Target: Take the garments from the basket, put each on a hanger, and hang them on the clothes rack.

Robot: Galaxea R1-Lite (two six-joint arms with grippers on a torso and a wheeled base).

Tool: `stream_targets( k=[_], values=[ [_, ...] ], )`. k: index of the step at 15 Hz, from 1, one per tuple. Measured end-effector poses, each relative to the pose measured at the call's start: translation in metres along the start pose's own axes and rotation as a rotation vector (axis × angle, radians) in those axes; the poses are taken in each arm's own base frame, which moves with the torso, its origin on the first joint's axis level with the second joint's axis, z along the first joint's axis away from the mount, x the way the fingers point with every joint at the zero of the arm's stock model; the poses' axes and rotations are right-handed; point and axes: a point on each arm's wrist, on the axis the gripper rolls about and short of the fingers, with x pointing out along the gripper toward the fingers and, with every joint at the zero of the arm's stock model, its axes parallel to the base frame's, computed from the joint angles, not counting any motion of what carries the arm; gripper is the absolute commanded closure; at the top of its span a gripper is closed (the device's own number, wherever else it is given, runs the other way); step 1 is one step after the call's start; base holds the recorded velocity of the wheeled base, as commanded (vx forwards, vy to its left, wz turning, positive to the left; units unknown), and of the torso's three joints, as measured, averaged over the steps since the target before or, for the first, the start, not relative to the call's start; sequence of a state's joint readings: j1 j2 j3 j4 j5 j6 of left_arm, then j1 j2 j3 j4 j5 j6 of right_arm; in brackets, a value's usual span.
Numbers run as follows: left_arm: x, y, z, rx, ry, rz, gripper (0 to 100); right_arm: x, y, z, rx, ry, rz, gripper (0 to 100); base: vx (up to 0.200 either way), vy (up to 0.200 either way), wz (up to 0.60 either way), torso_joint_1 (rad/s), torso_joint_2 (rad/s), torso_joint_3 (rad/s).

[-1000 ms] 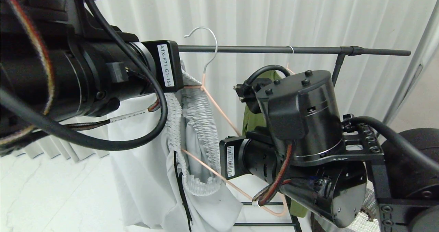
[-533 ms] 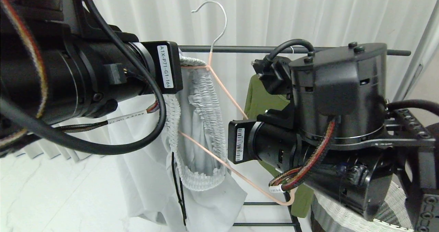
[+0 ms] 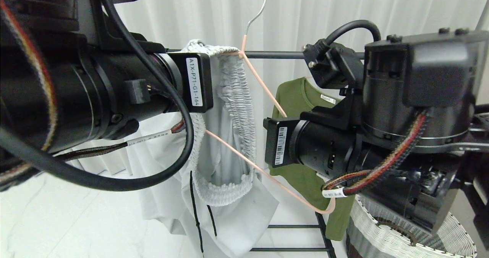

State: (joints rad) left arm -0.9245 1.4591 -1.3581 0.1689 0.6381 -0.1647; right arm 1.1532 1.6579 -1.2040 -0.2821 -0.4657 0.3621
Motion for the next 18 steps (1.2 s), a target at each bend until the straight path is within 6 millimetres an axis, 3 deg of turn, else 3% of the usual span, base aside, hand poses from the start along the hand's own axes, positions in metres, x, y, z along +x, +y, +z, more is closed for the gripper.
stream_targets(
  k=[2,3,11,14,18],
  values=[
    [0.0,-0.002,-0.003,0.026,0.009,-0.012,100,-0.005,-0.003,-0.002,-0.034,-0.025,0.038,100,0.0,0.0,0.0,0.0,0.0,0.0],
    [-0.001,-0.005,-0.005,0.035,0.016,-0.034,0,-0.008,-0.005,-0.004,-0.049,-0.044,0.06,100,0.0,0.0,0.0,0.0,0.0,0.0],
    [-0.01,-0.012,-0.017,0.079,0.04,-0.091,0,-0.017,-0.012,-0.008,-0.085,-0.073,0.092,100,0.0,0.0,0.0,0.0,0.0,0.0],
    [-0.021,-0.004,-0.015,0.095,0.022,-0.094,0,-0.019,-0.02,-0.004,-0.101,-0.086,0.069,100,0.0,0.0,0.0,0.0,0.0,0.0],
    [-0.028,0.027,-0.006,0.206,-0.042,-0.017,0,-0.031,-0.049,0.001,-0.135,-0.09,0.027,100,0.0,0.0,0.0,0.0,0.0,0.0]
  ],
)
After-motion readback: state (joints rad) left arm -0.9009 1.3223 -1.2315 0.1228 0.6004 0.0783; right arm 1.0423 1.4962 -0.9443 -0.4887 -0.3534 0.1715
